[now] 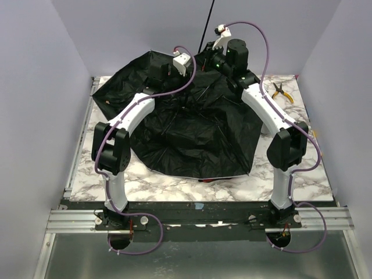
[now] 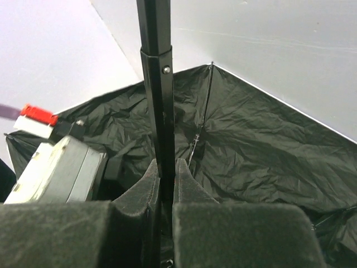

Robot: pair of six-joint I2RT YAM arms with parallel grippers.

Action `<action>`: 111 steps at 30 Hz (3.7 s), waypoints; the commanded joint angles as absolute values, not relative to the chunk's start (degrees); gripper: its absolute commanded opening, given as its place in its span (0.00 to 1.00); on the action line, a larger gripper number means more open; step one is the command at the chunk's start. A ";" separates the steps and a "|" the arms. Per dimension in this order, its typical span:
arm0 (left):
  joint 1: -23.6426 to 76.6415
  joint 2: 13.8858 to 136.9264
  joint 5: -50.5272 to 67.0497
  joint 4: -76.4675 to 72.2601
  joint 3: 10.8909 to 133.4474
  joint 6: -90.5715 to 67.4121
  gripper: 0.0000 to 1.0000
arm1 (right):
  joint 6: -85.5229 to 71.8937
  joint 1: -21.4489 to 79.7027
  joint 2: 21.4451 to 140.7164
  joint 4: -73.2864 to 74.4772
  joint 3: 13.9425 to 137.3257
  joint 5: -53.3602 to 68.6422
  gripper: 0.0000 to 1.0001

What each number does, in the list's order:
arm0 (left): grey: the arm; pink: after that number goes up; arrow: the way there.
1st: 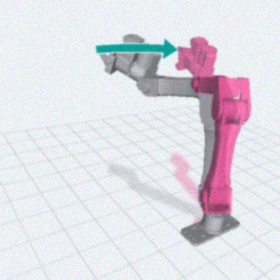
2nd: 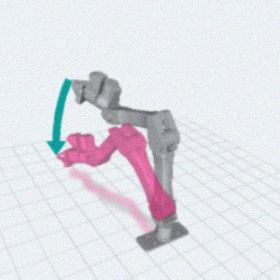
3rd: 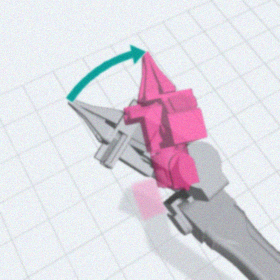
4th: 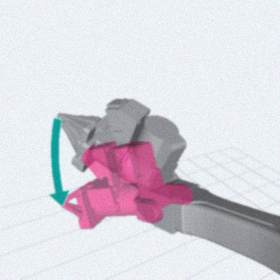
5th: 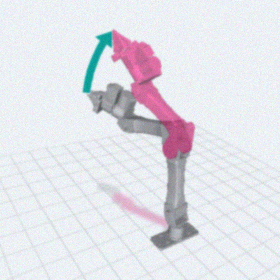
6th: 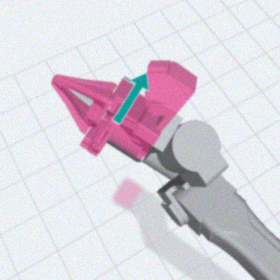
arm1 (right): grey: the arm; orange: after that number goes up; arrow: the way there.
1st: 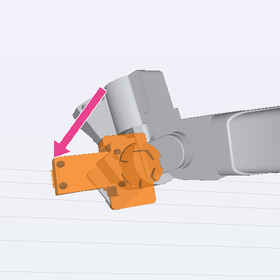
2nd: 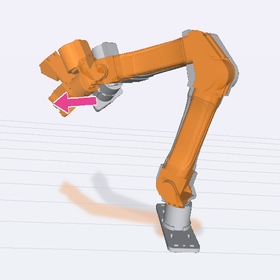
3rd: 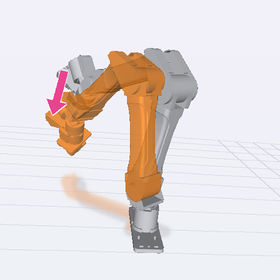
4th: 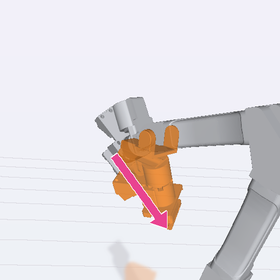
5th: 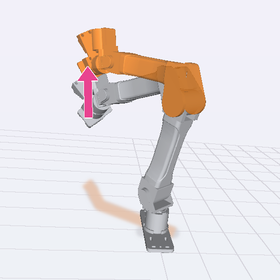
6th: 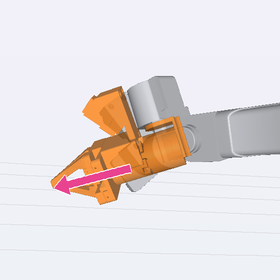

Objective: Open the umbrella

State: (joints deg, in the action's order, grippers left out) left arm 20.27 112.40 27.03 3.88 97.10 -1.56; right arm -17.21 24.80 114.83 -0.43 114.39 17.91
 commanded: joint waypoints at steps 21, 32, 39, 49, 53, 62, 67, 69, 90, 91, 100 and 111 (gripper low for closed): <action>18.99 97.65 28.31 18.42 107.20 19.37 0.00 | -12.26 23.29 74.08 -10.57 71.90 21.77 0.83; 19.03 87.68 27.93 21.70 109.55 51.82 0.00 | -18.61 10.60 66.86 11.40 71.87 10.96 0.93; 19.51 80.92 25.38 20.15 102.11 84.31 0.00 | -19.94 5.36 72.66 21.87 86.94 42.33 0.92; 18.19 83.82 14.63 8.87 98.98 105.00 0.00 | -10.68 7.18 81.18 46.99 106.25 55.93 0.93; 18.13 86.85 11.30 0.72 98.01 108.69 0.00 | -9.89 9.89 81.68 47.45 106.25 55.06 0.93; 17.58 87.23 15.92 -0.97 97.21 111.09 0.00 | -2.00 18.19 86.96 55.98 112.46 46.44 0.93; 17.34 87.04 17.27 -1.54 96.34 111.68 0.00 | 4.43 23.87 87.55 57.99 110.08 35.02 0.93; 17.10 87.10 17.64 -1.47 96.24 111.66 0.00 | 6.10 25.38 88.27 59.09 110.30 32.82 0.92; 15.65 86.39 22.53 -1.85 93.21 113.72 0.00 | 11.99 26.88 94.41 62.45 120.28 23.87 0.71; 15.64 86.37 22.69 -2.23 93.11 113.69 0.00 | 12.58 26.89 95.12 63.77 120.48 25.69 0.71; 15.64 85.87 24.87 -5.98 91.75 113.73 0.00 | 15.01 26.89 99.58 69.69 118.58 32.57 0.58; 13.88 87.24 22.85 -10.12 91.26 113.86 0.00 | 19.37 26.89 99.18 76.99 112.81 33.54 0.26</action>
State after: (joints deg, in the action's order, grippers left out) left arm 15.07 88.51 22.20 -3.57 90.54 112.29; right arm 17.17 26.57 100.51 72.71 115.87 32.16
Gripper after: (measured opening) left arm 0.124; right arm 0.288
